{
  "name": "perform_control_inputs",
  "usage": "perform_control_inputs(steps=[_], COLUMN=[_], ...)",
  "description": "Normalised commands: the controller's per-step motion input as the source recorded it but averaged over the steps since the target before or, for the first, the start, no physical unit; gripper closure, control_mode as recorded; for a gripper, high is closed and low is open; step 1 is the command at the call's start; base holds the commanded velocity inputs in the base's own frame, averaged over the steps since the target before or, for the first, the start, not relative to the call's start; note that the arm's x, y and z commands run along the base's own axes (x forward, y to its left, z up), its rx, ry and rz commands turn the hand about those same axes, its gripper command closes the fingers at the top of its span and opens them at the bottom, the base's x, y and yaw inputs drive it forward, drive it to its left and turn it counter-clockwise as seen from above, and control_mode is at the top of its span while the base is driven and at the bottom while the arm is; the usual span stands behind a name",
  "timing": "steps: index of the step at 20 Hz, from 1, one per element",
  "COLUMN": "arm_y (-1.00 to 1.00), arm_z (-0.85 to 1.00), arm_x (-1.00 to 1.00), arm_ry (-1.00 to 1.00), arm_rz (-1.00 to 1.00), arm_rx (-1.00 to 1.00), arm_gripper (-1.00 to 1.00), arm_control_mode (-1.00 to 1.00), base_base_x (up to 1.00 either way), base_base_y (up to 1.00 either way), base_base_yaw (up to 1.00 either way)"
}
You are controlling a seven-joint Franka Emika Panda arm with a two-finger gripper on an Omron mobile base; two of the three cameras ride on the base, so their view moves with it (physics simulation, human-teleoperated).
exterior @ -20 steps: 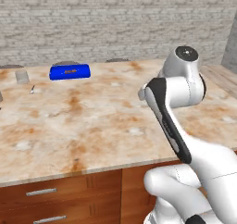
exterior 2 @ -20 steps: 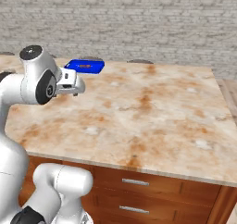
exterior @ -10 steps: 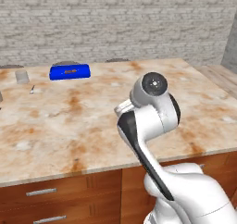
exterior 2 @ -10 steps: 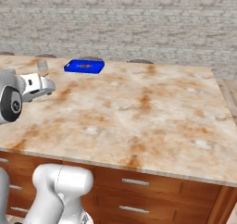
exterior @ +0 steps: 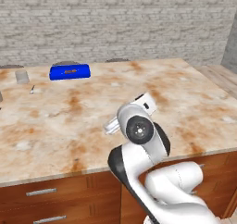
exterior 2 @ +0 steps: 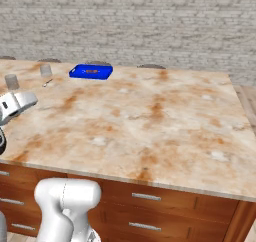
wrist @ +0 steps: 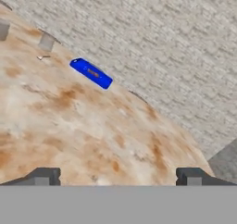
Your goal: Take the tongs from the drawer on the left and place them on the dining counter next to the tray containing the kebab skewer.
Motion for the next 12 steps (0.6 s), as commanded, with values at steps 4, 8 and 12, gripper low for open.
perform_control_inputs(steps=[4,8,12], arm_y=[0.23,0.46,0.53], arm_z=[-0.01,0.0,-0.04], arm_x=[-0.27,-0.23,-0.22], arm_ry=[-0.19,-0.01,0.02], arm_rz=[0.04,0.06,0.1], arm_rx=[-0.12,-0.1,-0.09], arm_gripper=[-1.0,-1.0,-1.0], arm_control_mode=[-1.0,-1.0,-1.0], base_base_x=[0.0,0.0,0.0], base_base_y=[0.0,0.0,0.0], base_base_yaw=[0.0,0.0,0.0])
